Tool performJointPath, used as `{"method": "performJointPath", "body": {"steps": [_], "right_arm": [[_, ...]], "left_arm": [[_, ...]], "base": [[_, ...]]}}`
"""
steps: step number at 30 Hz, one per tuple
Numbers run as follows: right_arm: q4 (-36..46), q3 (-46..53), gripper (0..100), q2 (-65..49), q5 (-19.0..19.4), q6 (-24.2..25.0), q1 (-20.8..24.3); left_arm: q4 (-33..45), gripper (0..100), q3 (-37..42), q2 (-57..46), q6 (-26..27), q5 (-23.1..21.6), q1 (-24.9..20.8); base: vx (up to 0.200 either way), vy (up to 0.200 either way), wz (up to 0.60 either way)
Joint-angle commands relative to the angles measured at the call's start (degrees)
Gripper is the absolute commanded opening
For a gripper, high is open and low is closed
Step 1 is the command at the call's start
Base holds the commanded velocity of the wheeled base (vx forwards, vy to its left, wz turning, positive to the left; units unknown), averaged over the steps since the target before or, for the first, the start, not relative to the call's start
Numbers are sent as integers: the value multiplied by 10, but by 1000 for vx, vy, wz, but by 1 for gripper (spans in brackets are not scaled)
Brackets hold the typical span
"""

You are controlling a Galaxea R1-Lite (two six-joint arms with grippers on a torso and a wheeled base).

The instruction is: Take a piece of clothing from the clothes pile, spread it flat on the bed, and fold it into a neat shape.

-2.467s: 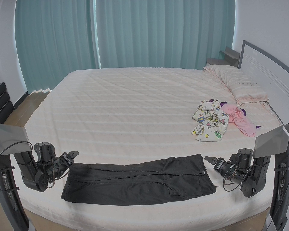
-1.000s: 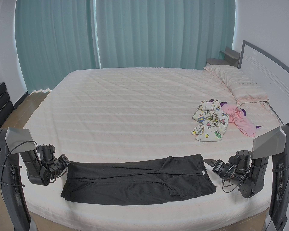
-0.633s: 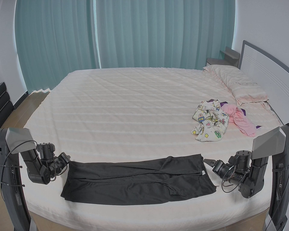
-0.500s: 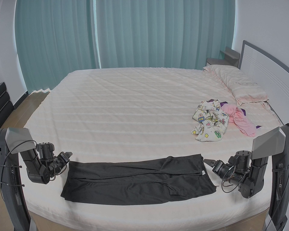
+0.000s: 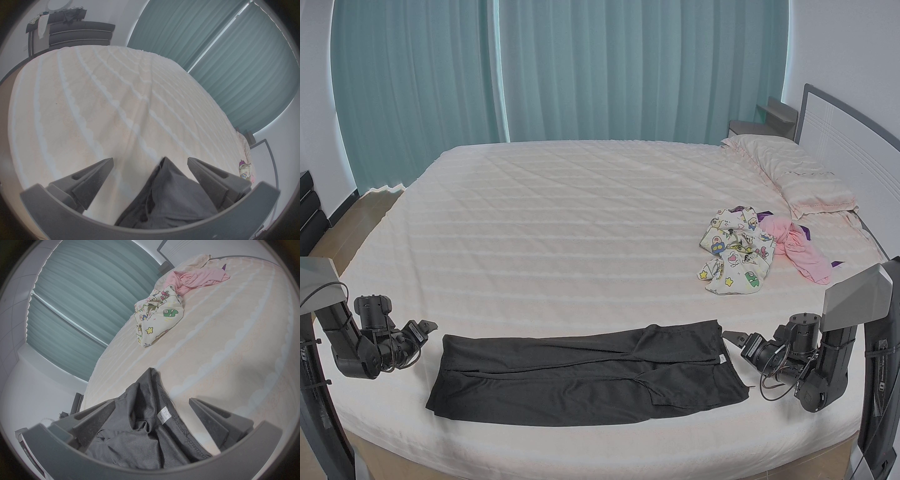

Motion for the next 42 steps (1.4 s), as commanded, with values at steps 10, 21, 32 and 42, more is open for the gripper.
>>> {"method": "performJointPath", "body": {"steps": [10, 21, 32, 42], "right_arm": [[-6, 3, 100, 1, 0, -1, 4], [-6, 0, 100, 13, 0, -1, 6], [-6, 3, 100, 13, -1, -1, 10], [-6, 4, 100, 13, -2, -2, 11]], "left_arm": [[70, 100, 42, -40, 55, -53, -5], [-50, 100, 68, 20, 179, -82, -24], [-20, 100, 35, 43, 288, -82, -50], [22, 100, 5, 55, 333, -81, -50]], "base": [[0, 0, 0], [0, 0, 0], [0, 0, 0], [0, 0, 0]]}}
